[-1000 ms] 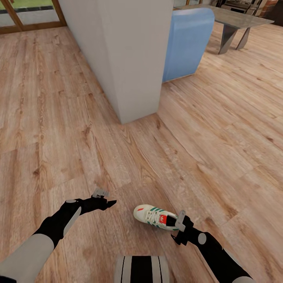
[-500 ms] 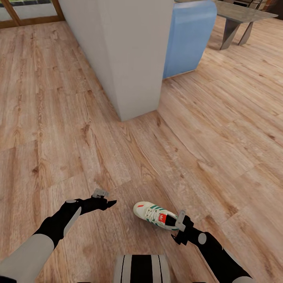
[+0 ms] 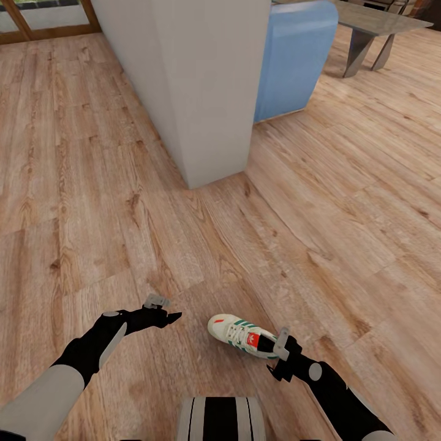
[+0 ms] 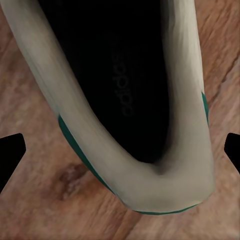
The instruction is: Pick up the two gym shoes and the two sandals from the corridor floor and place them onto the hallstand (shoe rack) in the corridor, making sure they are on the rack and not on the floor. Arrange them so the two gym shoes are next to each other and the two sandals are next to each other.
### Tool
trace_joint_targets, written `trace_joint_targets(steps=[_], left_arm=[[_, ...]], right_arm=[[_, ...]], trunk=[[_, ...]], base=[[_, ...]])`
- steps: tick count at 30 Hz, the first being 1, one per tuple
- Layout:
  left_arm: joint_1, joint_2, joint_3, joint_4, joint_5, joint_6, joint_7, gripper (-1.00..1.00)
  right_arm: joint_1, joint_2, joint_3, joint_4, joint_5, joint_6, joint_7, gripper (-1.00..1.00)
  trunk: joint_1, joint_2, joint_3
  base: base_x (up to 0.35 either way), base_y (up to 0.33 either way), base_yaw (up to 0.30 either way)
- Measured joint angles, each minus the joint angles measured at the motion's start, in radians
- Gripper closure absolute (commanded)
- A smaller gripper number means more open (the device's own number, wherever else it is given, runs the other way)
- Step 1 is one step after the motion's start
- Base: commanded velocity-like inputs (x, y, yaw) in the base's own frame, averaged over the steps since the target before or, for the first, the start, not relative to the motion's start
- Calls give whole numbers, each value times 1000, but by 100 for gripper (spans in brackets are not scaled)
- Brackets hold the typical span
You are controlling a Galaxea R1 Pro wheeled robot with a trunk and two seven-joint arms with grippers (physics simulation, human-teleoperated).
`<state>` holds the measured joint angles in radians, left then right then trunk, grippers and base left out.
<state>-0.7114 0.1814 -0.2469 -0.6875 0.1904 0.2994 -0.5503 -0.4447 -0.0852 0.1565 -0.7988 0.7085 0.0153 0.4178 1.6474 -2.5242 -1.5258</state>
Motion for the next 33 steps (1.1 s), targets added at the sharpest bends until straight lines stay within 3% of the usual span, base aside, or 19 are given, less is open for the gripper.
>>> trace_joint_targets(steps=[27, 28, 33], left_arm=[[3, 0, 2, -1, 0, -2, 0, -100], [3, 0, 2, -1, 0, -2, 0, -100], [4, 0, 2, 0, 0, -3, 0, -100]], right_arm=[[0, 1, 0, -1, -2, 0, -2, -100], [0, 1, 0, -1, -2, 0, -2, 100], [0, 2, 0, -2, 0, -1, -2, 100]], trunk=[[0, 0, 0], [0, 0, 0], [0, 0, 0]], base=[[19, 0, 0], [0, 0, 0], [0, 0, 0]])
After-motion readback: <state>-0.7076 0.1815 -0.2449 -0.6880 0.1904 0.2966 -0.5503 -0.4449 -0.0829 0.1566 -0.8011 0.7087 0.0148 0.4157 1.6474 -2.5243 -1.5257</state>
